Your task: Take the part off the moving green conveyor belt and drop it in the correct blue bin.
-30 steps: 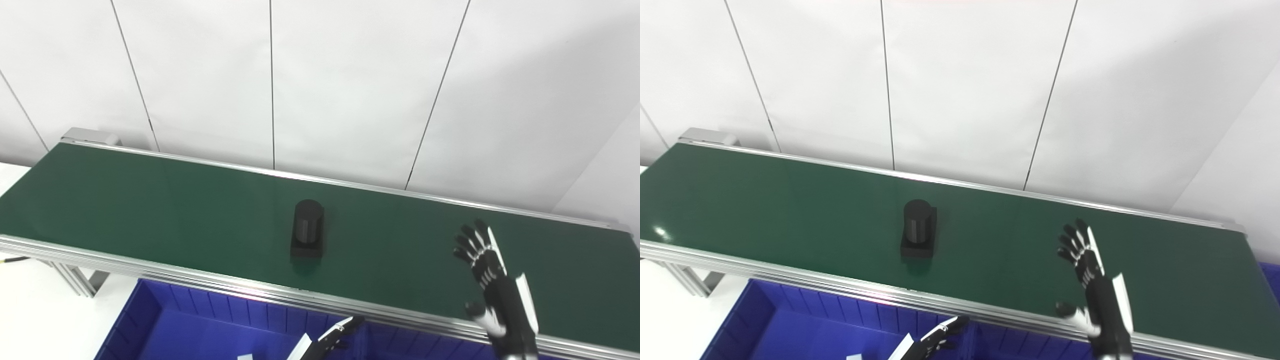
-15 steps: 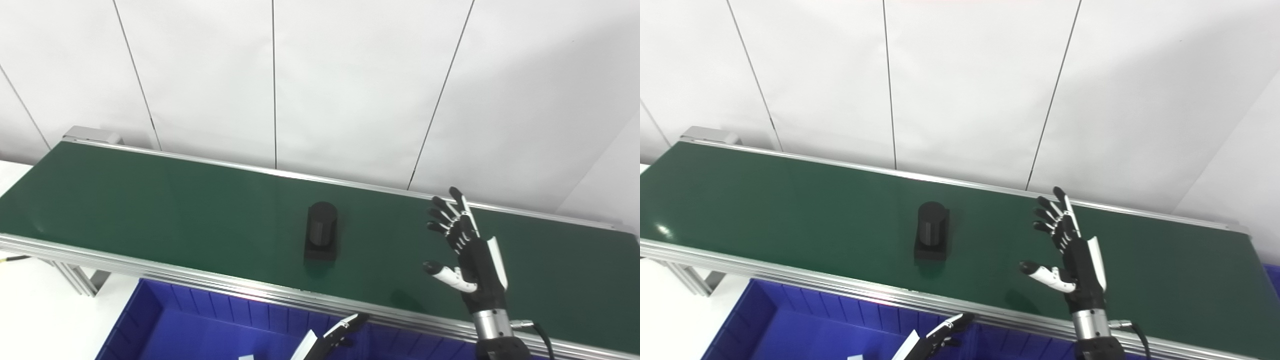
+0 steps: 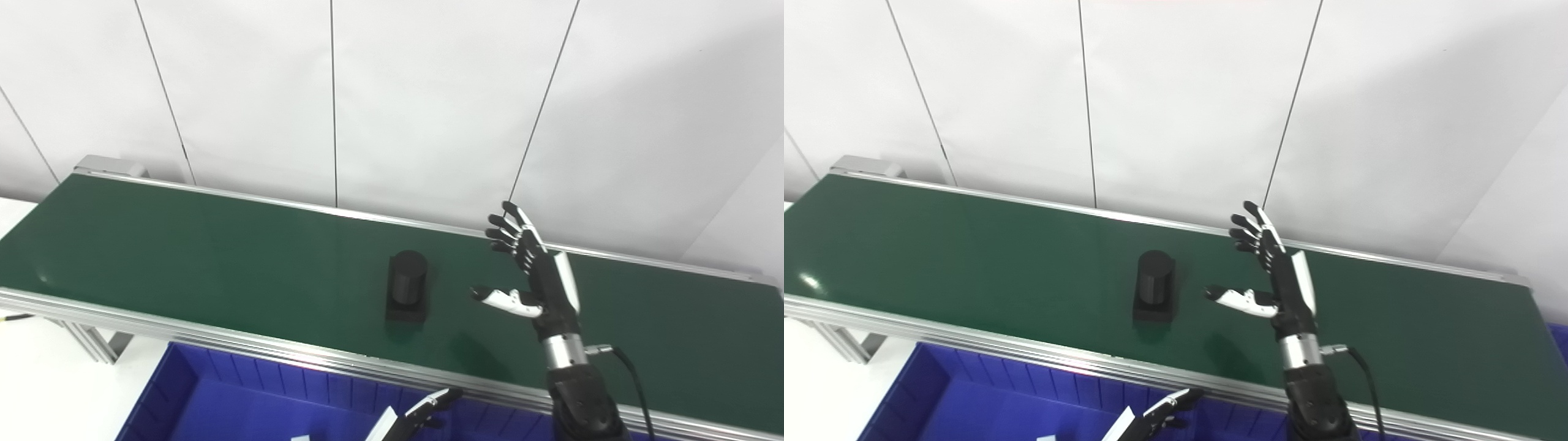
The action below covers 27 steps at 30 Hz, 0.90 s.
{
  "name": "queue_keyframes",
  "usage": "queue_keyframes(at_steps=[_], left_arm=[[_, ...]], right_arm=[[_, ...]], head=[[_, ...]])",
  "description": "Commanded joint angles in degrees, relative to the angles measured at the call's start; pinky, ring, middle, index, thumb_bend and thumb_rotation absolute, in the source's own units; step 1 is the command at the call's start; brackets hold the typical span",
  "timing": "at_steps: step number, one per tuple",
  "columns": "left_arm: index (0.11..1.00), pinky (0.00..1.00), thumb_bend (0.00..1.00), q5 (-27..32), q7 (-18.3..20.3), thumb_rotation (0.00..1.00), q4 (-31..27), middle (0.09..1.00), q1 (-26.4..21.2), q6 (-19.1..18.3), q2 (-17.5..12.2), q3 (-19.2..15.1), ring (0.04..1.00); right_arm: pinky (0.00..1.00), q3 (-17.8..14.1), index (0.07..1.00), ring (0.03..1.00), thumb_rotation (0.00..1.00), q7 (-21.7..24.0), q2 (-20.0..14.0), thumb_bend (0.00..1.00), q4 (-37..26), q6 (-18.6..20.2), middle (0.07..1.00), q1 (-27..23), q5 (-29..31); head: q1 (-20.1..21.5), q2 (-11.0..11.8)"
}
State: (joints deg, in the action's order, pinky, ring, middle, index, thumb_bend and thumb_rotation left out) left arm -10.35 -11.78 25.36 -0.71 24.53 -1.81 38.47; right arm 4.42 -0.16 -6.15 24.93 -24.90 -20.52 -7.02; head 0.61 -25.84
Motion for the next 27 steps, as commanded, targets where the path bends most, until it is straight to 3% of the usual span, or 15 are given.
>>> queue_keyframes(at_steps=[1, 8, 17, 27], left_arm=[[0.879, 0.79, 1.00, -0.1, -0.1, 0.95, -1.9, 0.905, -0.3, 2.4, -0.2, 0.1, 0.887], [0.875, 0.78, 1.00, 0.3, 0.6, 0.94, -3.0, 0.904, 0.3, 2.4, -0.6, 0.2, 0.882], [0.870, 0.78, 1.00, -0.5, 0.0, 0.94, -3.7, 0.899, 0.5, 2.4, -0.9, 0.5, 0.876], [0.873, 0.80, 1.00, -0.4, -0.3, 0.92, -4.5, 0.900, 0.9, 2.4, -1.2, 1.0, 0.882]], right_arm=[[0.75, 0.2, 0.943, 0.816, 0.48, -0.7, -0.1, 1.00, 0.4, -2.0, 0.864, -3.5, -0.3], [0.75, 2.2, 0.936, 0.813, 0.52, -1.9, -1.0, 1.00, 7.1, -2.0, 0.880, -8.2, -3.4], [0.70, 4.4, 0.926, 0.804, 0.66, -4.4, -2.2, 1.00, 15.7, -2.0, 0.880, -13.2, -7.1], [0.71, 4.9, 0.910, 0.811, 0.62, -5.0, -3.8, 1.00, 22.3, -1.9, 0.879, -15.9, -9.1]], head=[[0.0, 0.0], [0.2, -0.2], [0.3, -0.4], [0.4, -0.8]])
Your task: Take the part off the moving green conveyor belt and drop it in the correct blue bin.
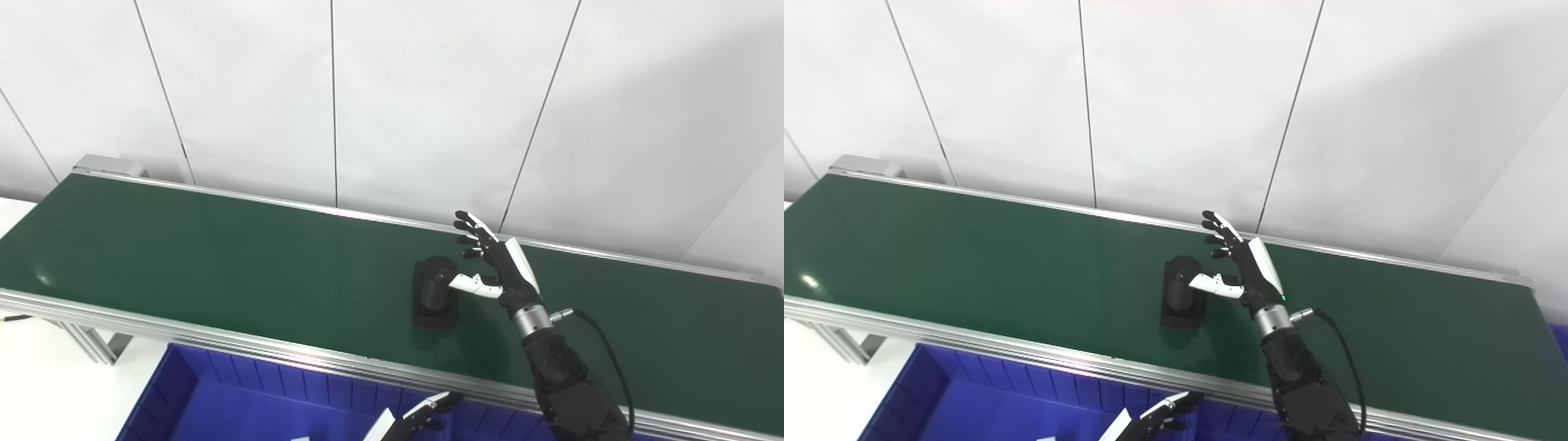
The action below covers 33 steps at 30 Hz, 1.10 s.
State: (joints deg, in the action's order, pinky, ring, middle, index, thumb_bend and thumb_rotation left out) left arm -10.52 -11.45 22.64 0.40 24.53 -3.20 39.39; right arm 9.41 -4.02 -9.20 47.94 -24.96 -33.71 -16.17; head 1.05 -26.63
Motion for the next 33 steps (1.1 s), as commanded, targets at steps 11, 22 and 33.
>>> queue_keyframes(at_steps=[11, 22, 33], left_arm=[[0.873, 0.79, 1.00, 0.3, -0.1, 0.92, -2.7, 0.902, 0.1, 2.4, 0.1, 0.0, 0.882], [0.879, 0.80, 1.00, 0.1, 0.2, 0.92, -3.2, 0.906, 0.3, 2.4, 0.0, -0.1, 0.888], [0.888, 0.81, 1.00, -0.1, 0.2, 0.93, -3.6, 0.911, 0.6, 2.4, 0.1, -0.3, 0.894]], right_arm=[[0.62, 1.0, 0.818, 0.719, 0.45, -6.8, -1.9, 0.98, 0.9, -1.3, 0.808, -1.4, -5.8], [0.38, 2.4, 0.621, 0.462, 0.17, -12.5, -1.6, 0.86, 0.1, 1.2, 0.591, 0.7, -10.7], [0.32, 3.8, 0.499, 0.380, 0.00, -12.0, -1.8, 0.53, -3.9, 8.4, 0.440, 1.2, -13.7]], head=[[0.6, -0.7], [0.9, -1.0], [1.3, -1.3]])
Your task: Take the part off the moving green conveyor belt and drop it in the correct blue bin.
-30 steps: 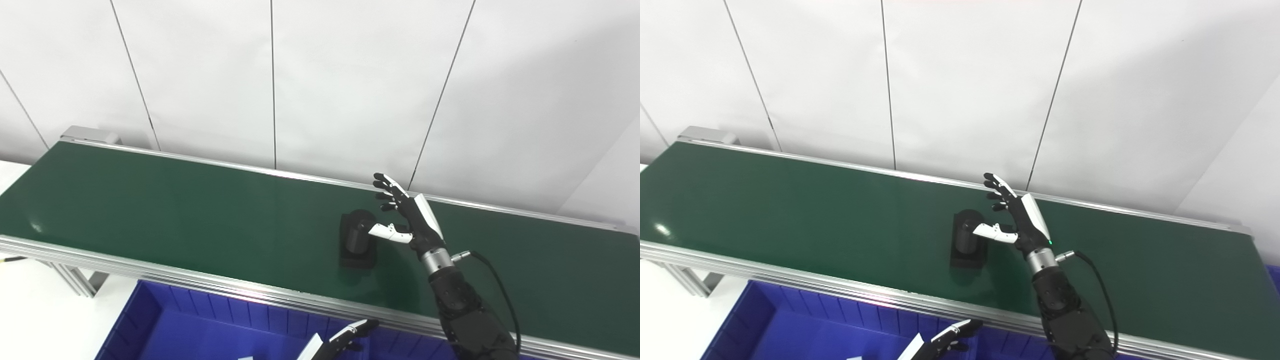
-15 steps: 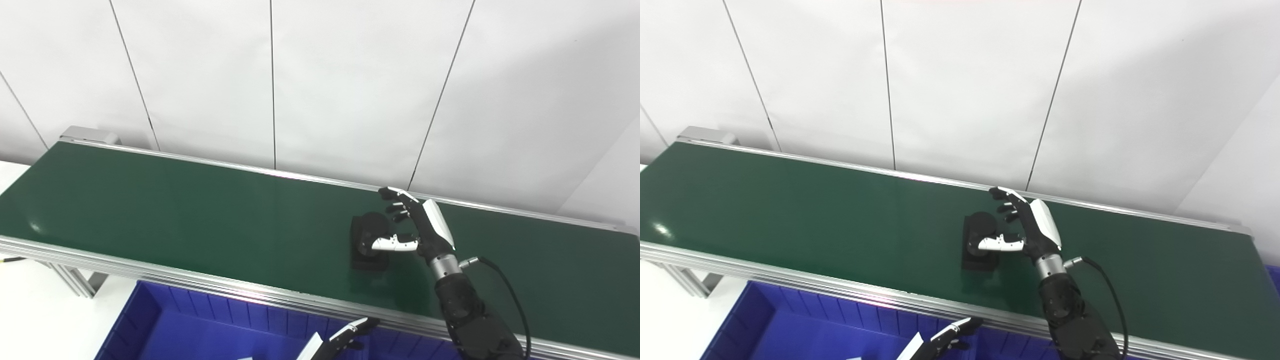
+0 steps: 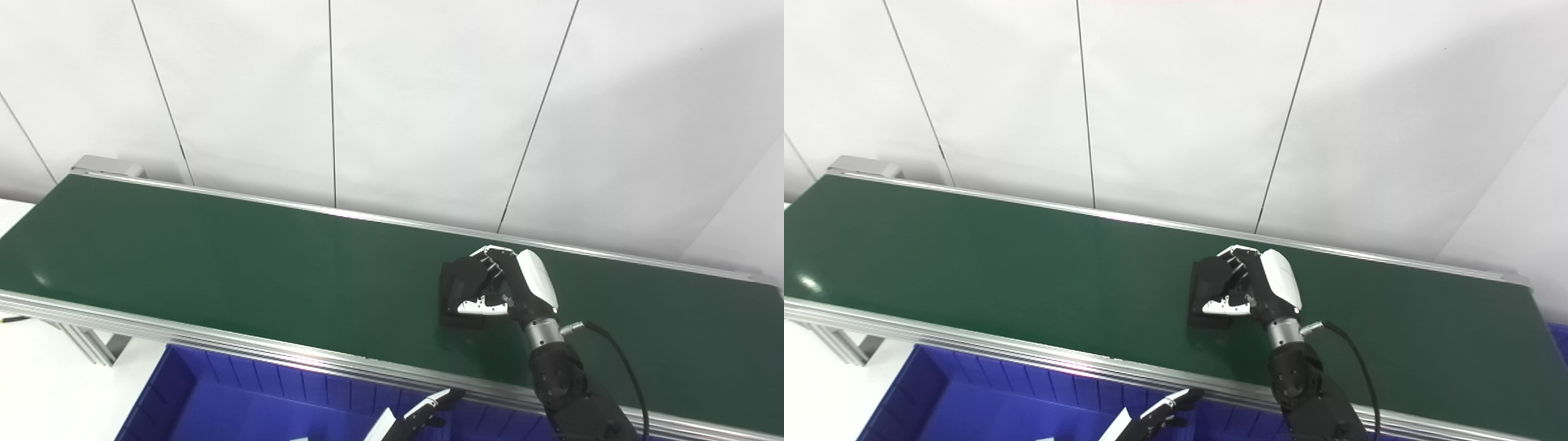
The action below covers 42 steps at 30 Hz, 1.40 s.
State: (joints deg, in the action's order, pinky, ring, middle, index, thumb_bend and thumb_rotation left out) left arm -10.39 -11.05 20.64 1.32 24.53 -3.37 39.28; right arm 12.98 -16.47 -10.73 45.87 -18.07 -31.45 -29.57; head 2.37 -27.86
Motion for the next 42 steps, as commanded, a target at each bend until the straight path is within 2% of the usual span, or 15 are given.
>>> queue_keyframes(at_steps=[1, 8, 16, 20, 25, 27, 28, 29, 30, 31, 32, 37, 40, 41, 42], left_arm=[[0.887, 0.81, 1.00, -0.1, -0.2, 0.93, -1.6, 0.910, -0.3, 2.4, 0.4, -0.2, 0.894], [0.891, 0.83, 1.00, 0.3, 0.3, 0.93, -1.7, 0.917, -0.2, 2.4, 0.5, -0.3, 0.902], [0.887, 0.81, 1.00, -0.6, -0.4, 0.92, -1.7, 0.907, -0.3, 2.4, 0.6, -0.3, 0.892], [0.890, 0.82, 1.00, -0.3, -0.2, 0.92, -1.5, 0.912, -0.2, 2.4, 0.8, -0.4, 0.900], [0.895, 0.82, 1.00, -0.1, -0.1, 0.92, -2.3, 0.914, 0.0, 2.4, 0.8, -0.7, 0.900], [0.898, 0.82, 1.00, -0.2, -0.2, 0.93, -2.8, 0.917, 0.2, 2.4, 0.7, -1.1, 0.904], [0.898, 0.82, 1.00, -0.1, -0.1, 0.94, -3.2, 0.918, 0.2, 2.4, 0.6, -1.4, 0.905], [0.898, 0.82, 1.00, 0.0, 0.0, 0.94, -3.5, 0.918, 0.3, 2.4, 0.5, -1.7, 0.907], [0.899, 0.82, 1.00, 0.1, 0.3, 0.94, -4.0, 0.919, 0.3, 2.4, 0.3, -1.9, 0.908], [0.910, 0.85, 1.00, 0.2, 0.5, 0.96, -4.3, 0.928, 0.3, 2.4, 0.2, -2.1, 0.922], [0.912, 0.85, 1.00, 0.2, 0.7, 0.96, -5.0, 0.929, 0.5, 2.4, -0.1, -2.4, 0.925], [0.950, 0.92, 1.00, 1.2, 3.1, 1.00, -8.8, 0.956, 1.2, 2.4, -2.0, -4.6, 0.961], [0.965, 0.92, 1.00, 2.7, 5.5, 1.00, -11.5, 0.961, 1.9, 2.4, -3.2, -6.4, 0.967], [0.966, 0.92, 1.00, 3.8, 6.7, 1.00, -12.5, 0.961, 2.2, 2.3, -3.7, -7.3, 0.970], [0.966, 0.92, 1.00, 4.6, 7.7, 1.00, -13.1, 0.961, 2.4, 2.3, -4.0, -8.0, 0.970]], right_arm=[[0.32, 0.4, 0.499, 0.379, 0.00, 0.8, -0.3, 0.53, -2.1, 1.9, 0.445, -1.1, -0.3], [0.32, 1.2, 0.497, 0.368, 0.00, 2.0, -0.8, 0.53, -4.0, 2.4, 0.442, -0.9, -0.4], [0.29, 0.2, 0.501, 0.342, 0.00, 3.3, -1.1, 0.53, -8.2, 1.5, 0.423, 0.4, 1.5], [0.30, -2.0, 0.500, 0.357, 0.00, 5.1, -1.0, 0.53, -13.6, 1.0, 0.445, 2.7, 5.3], [0.27, -5.2, 0.511, 0.333, 0.00, 8.2, -0.4, 0.53, -26.9, 4.8, 0.429, 7.5, 9.8], [0.26, -6.2, 0.516, 0.331, 0.00, 9.1, -0.3, 0.52, -32.2, 5.9, 0.429, 9.4, 10.8], [0.26, -6.7, 0.517, 0.335, 0.00, 9.4, -0.2, 0.52, -34.3, 6.2, 0.432, 10.1, 11.1], [0.27, -6.9, 0.518, 0.337, 0.00, 9.7, -0.1, 0.52, -35.6, 6.5, 0.433, 10.6, 11.2], [0.27, -7.4, 0.518, 0.337, 0.00, 10.2, -0.2, 0.52, -38.1, 7.2, 0.434, 11.5, 11.6], [0.27, -7.7, 0.515, 0.339, 0.00, 10.6, -0.3, 0.52, -39.8, 7.8, 0.438, 12.2, 11.9], [0.27, -8.0, 0.515, 0.339, 0.00, 11.0, -0.4, 0.52, -42.3, 8.9, 0.439, 13.1, 11.8], [0.27, -9.3, 0.517, 0.336, 0.00, 12.3, 0.2, 0.52, -50.8, 14.1, 0.436, 16.3, 10.4], [0.27, -9.2, 0.514, 0.334, 0.00, 12.6, 0.4, 0.52, -53.1, 15.0, 0.431, 17.3, 9.4], [0.27, -9.2, 0.511, 0.332, 0.00, 12.6, 0.6, 0.53, -54.1, 15.8, 0.433, 17.7, 9.0], [0.27, -9.3, 0.510, 0.331, 0.00, 12.7, 0.7, 0.53, -54.8, 16.4, 0.434, 17.9, 8.7]], head=[[0.0, -0.1], [0.1, 0.0], [0.5, -0.2], [1.3, 0.5], [3.0, -0.6], [4.2, -1.5], [5.6, -2.8], [5.6, -2.8], [7.3, -4.1], [7.3, -4.1], [9.8, -5.2], [17.7, -7.6], [21.3, -9.1], [24.3, -10.9], [24.3, -10.9]])
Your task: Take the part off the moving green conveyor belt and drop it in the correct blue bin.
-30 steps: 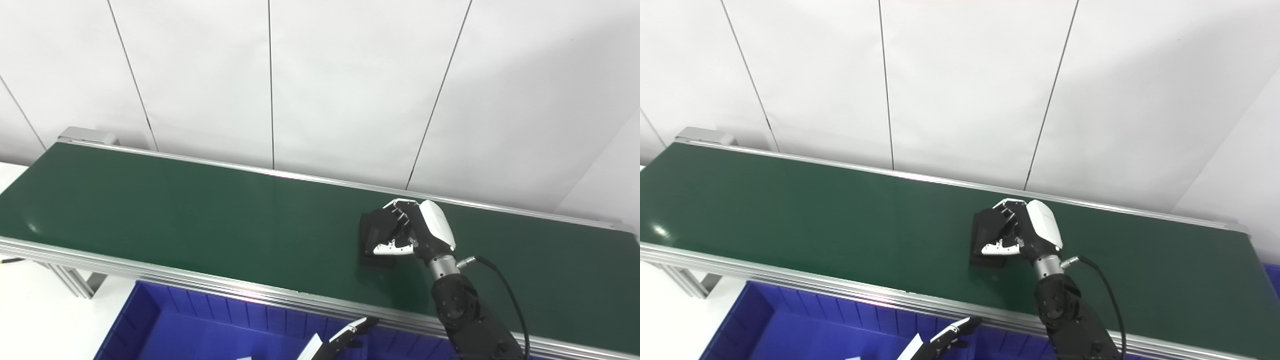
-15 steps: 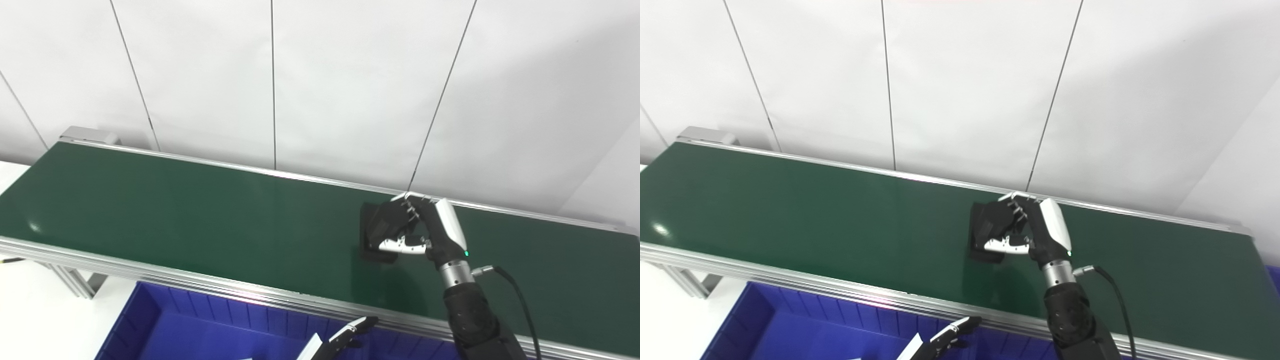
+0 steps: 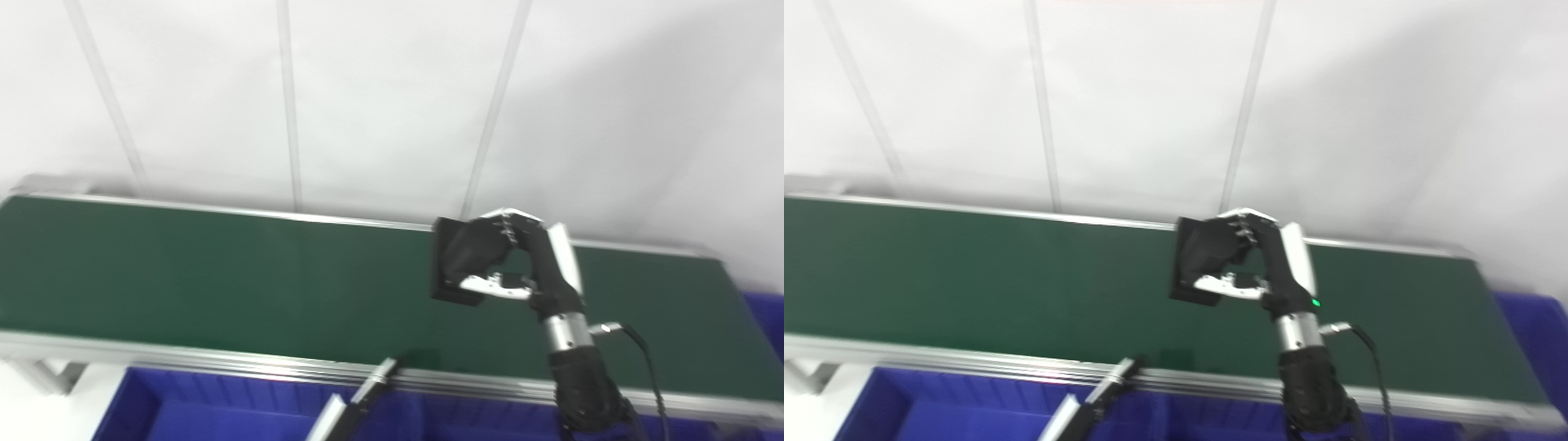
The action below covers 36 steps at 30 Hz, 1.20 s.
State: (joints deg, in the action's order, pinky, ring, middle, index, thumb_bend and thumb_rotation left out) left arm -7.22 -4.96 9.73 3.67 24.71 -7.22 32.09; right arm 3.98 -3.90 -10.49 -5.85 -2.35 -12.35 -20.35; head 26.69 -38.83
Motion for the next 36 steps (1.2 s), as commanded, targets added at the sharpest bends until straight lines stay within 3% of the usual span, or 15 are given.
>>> queue_keyframes(at_steps=[1, 4, 7, 18, 25, 30, 36], left_arm=[[0.966, 0.92, 1.00, 2.4, 2.7, 1.00, -2.9, 0.960, 0.2, 2.2, -0.5, -1.7, 0.971], [0.968, 0.94, 1.00, 4.6, 5.9, 1.00, -4.3, 0.965, 0.5, 2.1, -1.1, -4.3, 0.984], [0.968, 0.96, 1.00, 6.3, 8.6, 1.00, -5.1, 0.961, 0.1, 1.9, -1.4, -6.5, 0.982], [0.966, 0.93, 1.00, 8.0, 14.4, 1.00, -7.0, 0.958, -0.6, -0.3, -0.3, -12.0, 0.960], [0.977, 0.98, 1.00, 9.0, 17.0, 1.00, -9.8, 0.972, 0.5, -3.9, -0.1, -13.3, 0.987], [0.975, 0.95, 1.00, 7.6, 17.2, 1.00, -10.2, 0.964, 0.9, -3.5, 0.9, -14.0, 0.970], [0.971, 0.93, 1.00, 7.4, 17.8, 1.00, -10.1, 0.959, 0.9, -3.2, 1.3, -14.2, 0.960]], right_arm=[[0.27, -0.3, 0.509, 0.331, 0.00, 0.3, 0.7, 0.53, -4.1, 1.9, 0.435, -0.9, -1.0], [0.26, -0.4, 0.508, 0.332, 0.00, 0.6, 1.4, 0.53, -6.2, 4.0, 0.437, -0.1, -2.2], [0.26, -0.6, 0.508, 0.337, 0.00, 1.1, 1.9, 0.53, -9.0, 6.9, 0.440, 1.3, -3.6], [0.30, -2.5, 0.506, 0.357, 0.00, 4.8, 0.1, 0.53, -19.0, 11.3, 0.441, 11.2, -3.3], [0.28, -5.4, 0.505, 0.345, 0.00, 7.2, -2.5, 0.53, -23.2, 13.4, 0.442, 17.0, -2.2], [0.29, -5.7, 0.506, 0.348, 0.00, 9.2, -7.9, 0.53, -22.8, 11.4, 0.436, 22.0, -5.7], [0.27, -5.0, 0.514, 0.321, 0.00, 10.5, -13.0, 0.53, -19.7, 8.4, 0.425, 24.3, -7.3]], head=[[2.9, -1.5], [5.8, -3.2], [9.3, -6.5], [12.8, -12.7], [11.4, -14.4], [10.1, -14.5], [9.7, -14.5]])
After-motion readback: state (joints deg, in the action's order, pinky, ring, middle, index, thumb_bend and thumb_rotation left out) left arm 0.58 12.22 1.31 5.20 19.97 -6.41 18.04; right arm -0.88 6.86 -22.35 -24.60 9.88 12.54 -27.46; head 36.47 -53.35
